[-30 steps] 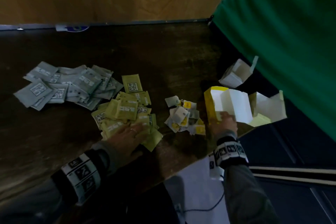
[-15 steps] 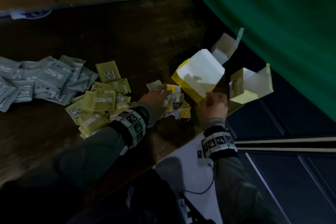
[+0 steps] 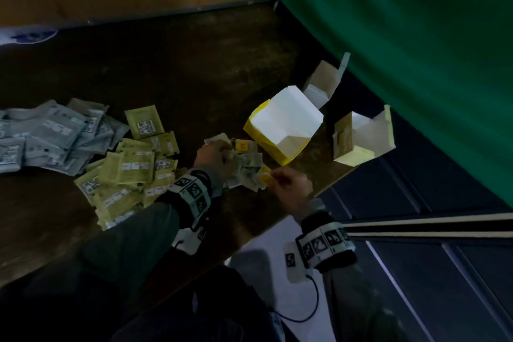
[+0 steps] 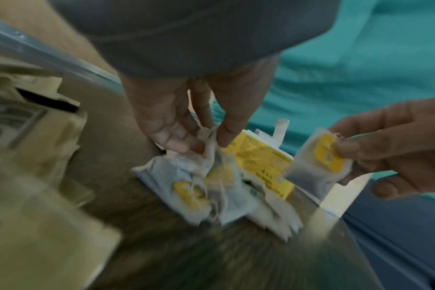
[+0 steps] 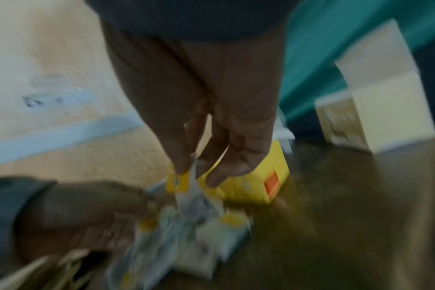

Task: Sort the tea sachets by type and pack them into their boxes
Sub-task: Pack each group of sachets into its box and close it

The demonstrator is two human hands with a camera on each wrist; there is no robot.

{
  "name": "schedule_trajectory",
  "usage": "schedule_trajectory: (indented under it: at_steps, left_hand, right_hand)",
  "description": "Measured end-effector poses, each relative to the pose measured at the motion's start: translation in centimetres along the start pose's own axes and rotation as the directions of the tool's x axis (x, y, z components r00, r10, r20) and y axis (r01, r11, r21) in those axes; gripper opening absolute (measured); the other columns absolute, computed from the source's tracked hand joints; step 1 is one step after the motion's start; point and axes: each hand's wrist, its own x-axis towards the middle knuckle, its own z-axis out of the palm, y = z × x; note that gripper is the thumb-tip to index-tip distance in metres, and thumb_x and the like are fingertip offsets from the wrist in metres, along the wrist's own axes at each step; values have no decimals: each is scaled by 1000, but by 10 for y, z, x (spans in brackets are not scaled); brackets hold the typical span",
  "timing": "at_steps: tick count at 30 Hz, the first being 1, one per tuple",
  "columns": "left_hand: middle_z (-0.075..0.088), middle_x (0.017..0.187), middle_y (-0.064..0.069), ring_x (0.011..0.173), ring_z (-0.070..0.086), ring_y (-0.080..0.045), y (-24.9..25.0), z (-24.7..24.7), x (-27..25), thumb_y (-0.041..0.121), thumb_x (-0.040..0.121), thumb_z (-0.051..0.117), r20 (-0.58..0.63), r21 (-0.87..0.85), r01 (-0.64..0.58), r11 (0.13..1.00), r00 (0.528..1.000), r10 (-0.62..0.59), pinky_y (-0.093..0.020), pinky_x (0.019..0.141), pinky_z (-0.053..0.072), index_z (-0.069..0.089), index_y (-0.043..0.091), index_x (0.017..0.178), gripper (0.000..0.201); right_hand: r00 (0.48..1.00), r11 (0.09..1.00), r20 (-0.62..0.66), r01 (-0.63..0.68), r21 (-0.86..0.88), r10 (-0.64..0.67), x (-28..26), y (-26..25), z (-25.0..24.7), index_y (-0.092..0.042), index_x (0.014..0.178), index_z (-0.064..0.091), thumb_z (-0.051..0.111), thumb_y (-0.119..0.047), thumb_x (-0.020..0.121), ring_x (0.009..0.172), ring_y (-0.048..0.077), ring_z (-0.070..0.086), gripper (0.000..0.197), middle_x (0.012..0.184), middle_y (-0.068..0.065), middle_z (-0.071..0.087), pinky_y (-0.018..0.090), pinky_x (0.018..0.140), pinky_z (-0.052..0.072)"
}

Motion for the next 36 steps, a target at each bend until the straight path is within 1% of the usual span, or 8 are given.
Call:
schedule_trajectory:
  at_steps: [4, 8, 13, 18, 23, 26, 30, 36]
  left_hand:
    - [64, 114, -5, 97, 61, -19, 5, -10, -5, 19, 89, 56, -46, -144, 51, 988, 997, -58, -22, 75, 43, 66, 19, 108, 22]
    - [62, 111, 4, 99, 59, -15, 6, -27, -8, 22, 79, 71, -77, -281, 68, 957, 993, -93, -23, 73, 46, 59, 19, 116, 39]
    - [66, 84, 13, 81, 63, -2, 29, -42, -21, 20, 73, 79, 53, -328, -112, 938, 989, 137, -23, 73, 53, 66, 29, 78, 16]
    - [69, 81, 10, 80, 64, -4, 49, -46, -23, 12, 74, 76, 54, -298, -196, 934, 974, 221, -21, 75, 52, 69, 25, 80, 16]
    - [64, 87, 12, 80, 60, -2, 59, -44, -3, 19, 80, 72, 8, -218, -180, 959, 983, 186, -20, 76, 50, 64, 21, 95, 17]
    - [61, 115, 0, 107, 58, -16, 61, -37, 17, 18, 86, 63, 21, -65, -153, 986, 988, 154, -24, 85, 47, 56, 17, 119, 33]
    - [46, 140, -10, 126, 47, -27, 64, -26, 43, 9, 90, 51, 48, 2, -75, 997, 996, 75, -33, 99, 42, 35, 20, 141, 55]
    - [51, 135, -10, 118, 52, -31, 74, -11, 57, 16, 96, 39, 108, 124, -51, 991, 993, 38, -33, 92, 43, 43, 19, 137, 41]
  right_hand:
    - [972, 972, -34, 233, -44, -234, 3, -17, -23, -7, 92, 74, 70, -12, 82, 75, 8, 58, 12, 87, 6, 73, 0, 64, 38]
    - [938, 939, 55, 344, 5, -343, 8, -35, -36, -8, 93, 74, 72, -15, 81, 67, 1, 59, 14, 85, 4, 73, 1, 63, 42]
    - [914, 923, 138, 386, -4, -382, 19, -56, -41, -15, 104, 70, 73, -27, 80, 67, -3, 58, 27, 79, -8, 66, 6, 64, 43]
    - [918, 922, 126, 384, -52, -376, 37, -53, -36, -12, 100, 73, 70, -31, 82, 75, 5, 59, 26, 89, 4, 72, 4, 63, 39]
    - [961, 967, -109, 254, -9, -254, 62, -34, -38, -6, 95, 67, 63, -17, 87, 83, 17, 59, 14, 92, 5, 64, 6, 69, 40]
    - [989, 973, -142, 0, 231, 33, 85, -31, -49, -3, 106, 59, 56, -15, 93, 86, 26, 64, 18, 96, 11, 63, 36, 78, 55]
    - [969, 969, -171, -145, 199, 180, 108, -31, -43, -13, 98, 60, 59, -23, 89, 83, 31, 67, 13, 94, 14, 69, 45, 77, 57]
    - [970, 976, -107, -216, 39, 219, 125, -44, -26, -11, 115, 59, 54, -16, 92, 96, 31, 62, 24, 110, 14, 64, 40, 80, 55]
